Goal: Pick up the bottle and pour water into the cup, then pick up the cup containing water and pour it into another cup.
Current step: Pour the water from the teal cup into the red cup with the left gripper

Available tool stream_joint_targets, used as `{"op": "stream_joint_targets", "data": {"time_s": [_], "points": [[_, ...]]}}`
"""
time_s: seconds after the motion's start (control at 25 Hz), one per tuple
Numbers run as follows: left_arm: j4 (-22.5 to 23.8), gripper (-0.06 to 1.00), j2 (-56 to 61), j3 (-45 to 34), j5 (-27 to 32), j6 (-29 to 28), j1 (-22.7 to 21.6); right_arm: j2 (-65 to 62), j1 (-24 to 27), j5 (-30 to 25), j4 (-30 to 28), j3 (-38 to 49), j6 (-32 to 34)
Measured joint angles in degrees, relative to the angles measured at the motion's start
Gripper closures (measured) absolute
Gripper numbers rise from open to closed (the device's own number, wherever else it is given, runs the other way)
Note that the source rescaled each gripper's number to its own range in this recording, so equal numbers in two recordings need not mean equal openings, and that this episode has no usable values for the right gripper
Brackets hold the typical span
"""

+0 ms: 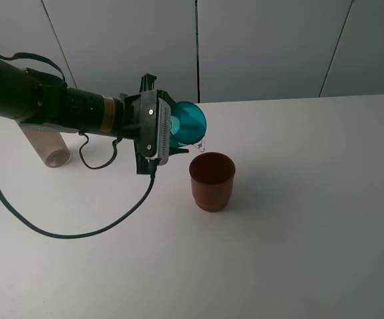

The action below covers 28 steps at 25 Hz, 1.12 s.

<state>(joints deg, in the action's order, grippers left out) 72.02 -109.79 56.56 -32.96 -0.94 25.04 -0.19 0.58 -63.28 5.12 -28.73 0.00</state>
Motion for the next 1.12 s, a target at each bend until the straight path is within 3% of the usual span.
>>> {"op": "stream_joint_targets", "data": {"time_s": [0.44, 1.12], "points": [[1.2, 0.86, 0.0, 0.6, 4.1, 0.1, 2.4, 0.0, 0.0, 0.0, 0.0, 0.0, -0.4], [1.8, 0.86, 0.0, 0.6, 7.3, 0.0, 2.6, 0.0, 0.0, 0.0, 0.0, 0.0, 0.0]]}}
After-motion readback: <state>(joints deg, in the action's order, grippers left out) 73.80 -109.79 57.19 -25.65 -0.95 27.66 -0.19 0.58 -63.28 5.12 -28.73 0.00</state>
